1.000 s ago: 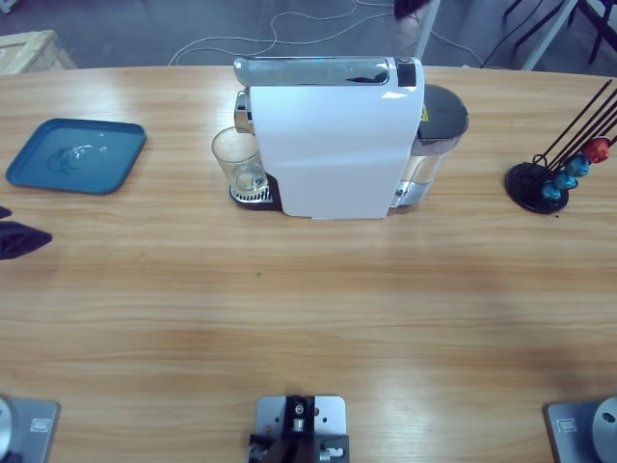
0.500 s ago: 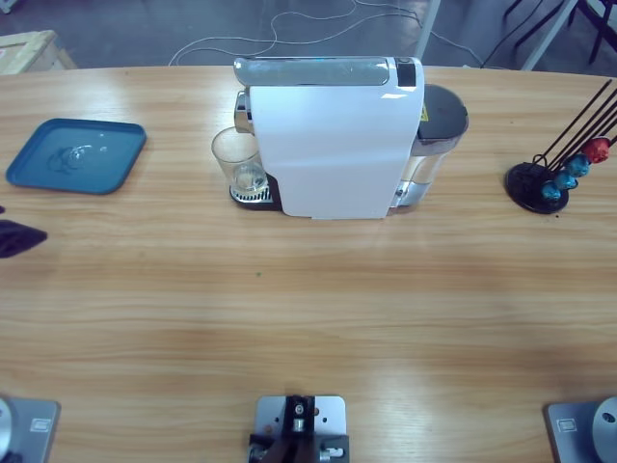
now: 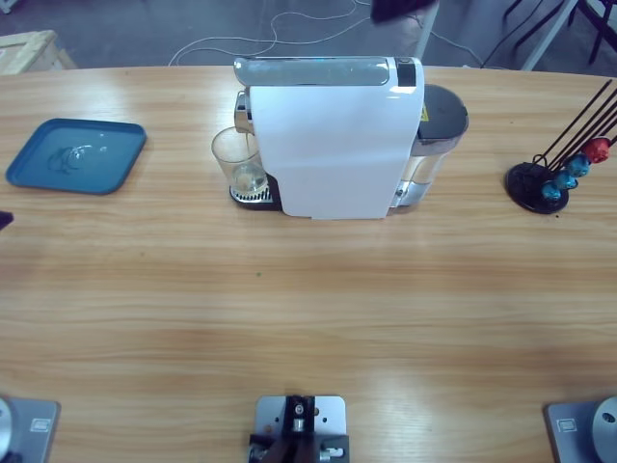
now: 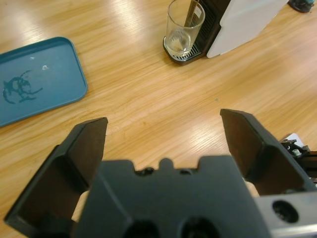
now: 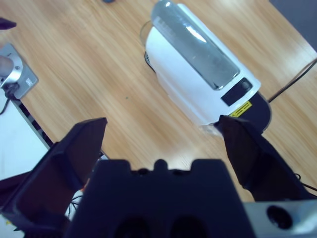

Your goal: Pour coffee

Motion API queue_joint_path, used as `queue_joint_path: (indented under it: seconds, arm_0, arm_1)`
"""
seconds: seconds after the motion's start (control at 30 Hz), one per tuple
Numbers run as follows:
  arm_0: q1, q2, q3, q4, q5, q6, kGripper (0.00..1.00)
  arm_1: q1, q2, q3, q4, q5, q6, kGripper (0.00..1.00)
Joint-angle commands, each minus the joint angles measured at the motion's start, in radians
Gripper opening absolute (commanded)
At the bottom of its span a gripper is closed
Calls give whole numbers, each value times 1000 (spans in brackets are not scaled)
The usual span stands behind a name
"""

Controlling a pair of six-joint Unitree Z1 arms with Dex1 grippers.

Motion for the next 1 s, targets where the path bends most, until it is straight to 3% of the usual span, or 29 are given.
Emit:
queue_joint_path:
  seconds: [0.03, 0.17, 0.57, 0.67, 0.87, 1.0]
  arm_0:
    - [10, -11, 48, -23, 13, 10, 991]
    - [10, -8, 51, -23, 13, 12, 991]
    - [10, -8, 54, -27, 12, 10, 991]
    - [9, -19, 65, -45, 8, 13, 987]
    - [9, -185, 206, -284, -54, 158, 959]
    - [9, -245, 245, -335, -109, 178, 959]
  arm_1:
    - [19, -176, 247, -126, -75, 46, 1000]
    - [19, -202, 281, -122, -170, 102, 1000]
    - [19, -276, 376, -156, -224, 135, 1000]
    - [19, -329, 495, -242, -227, 136, 1000]
    - [19, -491, 834, -495, -168, 133, 1000]
    - [19, -571, 954, -574, -157, 117, 1000]
